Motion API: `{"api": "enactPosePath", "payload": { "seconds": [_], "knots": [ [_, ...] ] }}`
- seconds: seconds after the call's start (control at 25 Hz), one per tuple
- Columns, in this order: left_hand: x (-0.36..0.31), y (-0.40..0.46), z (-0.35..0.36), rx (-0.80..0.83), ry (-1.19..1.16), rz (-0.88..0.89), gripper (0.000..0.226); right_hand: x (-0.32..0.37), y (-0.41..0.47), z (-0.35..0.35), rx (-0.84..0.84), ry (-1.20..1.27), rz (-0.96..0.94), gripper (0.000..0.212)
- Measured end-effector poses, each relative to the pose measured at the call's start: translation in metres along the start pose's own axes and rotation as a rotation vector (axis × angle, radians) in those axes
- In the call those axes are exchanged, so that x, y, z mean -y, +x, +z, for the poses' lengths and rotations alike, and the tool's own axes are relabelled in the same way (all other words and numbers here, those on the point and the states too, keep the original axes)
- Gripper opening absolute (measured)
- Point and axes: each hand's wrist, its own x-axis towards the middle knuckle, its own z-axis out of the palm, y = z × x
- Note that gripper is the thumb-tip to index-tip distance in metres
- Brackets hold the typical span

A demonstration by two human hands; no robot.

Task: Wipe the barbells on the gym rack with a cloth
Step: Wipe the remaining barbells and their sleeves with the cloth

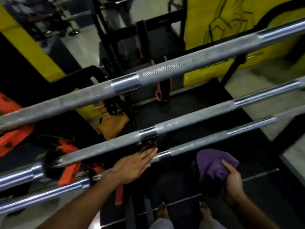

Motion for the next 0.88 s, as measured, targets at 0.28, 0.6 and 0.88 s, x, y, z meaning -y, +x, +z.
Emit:
{"api": "enactPosePath", "payload": {
  "seconds": [0.28,0.6,0.88],
  "knots": [
    [0.019,0.0,0.011,0.017,-0.099,0.137,0.068,0.02,-0.007,0.033,-0.093,0.614,-0.322,0.024],
    [0.017,-0.001,0.012,0.007,-0.124,0.137,0.074,0.05,0.019,0.104,-0.159,0.714,-0.349,0.035],
    [0.016,0.002,0.011,0.003,-0.087,0.143,0.067,-0.045,-0.012,0.157,-0.079,0.775,-0.097,0.044]
  ]
}}
